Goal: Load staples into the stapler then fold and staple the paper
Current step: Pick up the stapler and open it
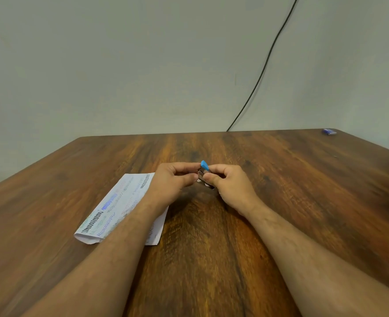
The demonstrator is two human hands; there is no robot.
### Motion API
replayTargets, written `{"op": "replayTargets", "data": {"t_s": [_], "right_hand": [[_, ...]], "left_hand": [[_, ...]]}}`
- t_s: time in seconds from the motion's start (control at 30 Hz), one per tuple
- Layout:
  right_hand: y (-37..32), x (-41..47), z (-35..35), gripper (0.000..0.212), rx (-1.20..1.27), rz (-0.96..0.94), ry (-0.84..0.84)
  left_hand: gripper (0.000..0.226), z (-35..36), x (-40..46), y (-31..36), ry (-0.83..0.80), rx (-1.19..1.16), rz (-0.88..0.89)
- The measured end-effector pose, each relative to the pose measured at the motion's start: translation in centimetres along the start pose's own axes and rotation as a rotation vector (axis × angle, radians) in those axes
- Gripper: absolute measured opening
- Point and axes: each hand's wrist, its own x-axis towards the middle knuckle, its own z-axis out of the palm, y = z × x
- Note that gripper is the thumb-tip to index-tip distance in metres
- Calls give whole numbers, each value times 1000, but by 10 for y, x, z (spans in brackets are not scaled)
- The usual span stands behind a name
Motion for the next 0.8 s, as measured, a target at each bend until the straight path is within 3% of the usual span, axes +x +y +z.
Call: {"op": "replayTargets", "data": {"t_s": [0.23, 0.4, 0.6, 0.8], "right_hand": [[5, 4, 1, 19, 30, 5, 116], [10, 10, -4, 17, 183, 59, 240], [8, 13, -5, 21, 288, 132, 326], [2, 7, -4, 19, 208, 41, 278]], "left_hand": [[44, 4, -2, -3, -48, 3, -45], [32, 7, 1, -6, -23, 117, -78], [20, 6, 1, -3, 111, 51, -86], [23, 11, 2, 3, 204, 63, 96]]}}
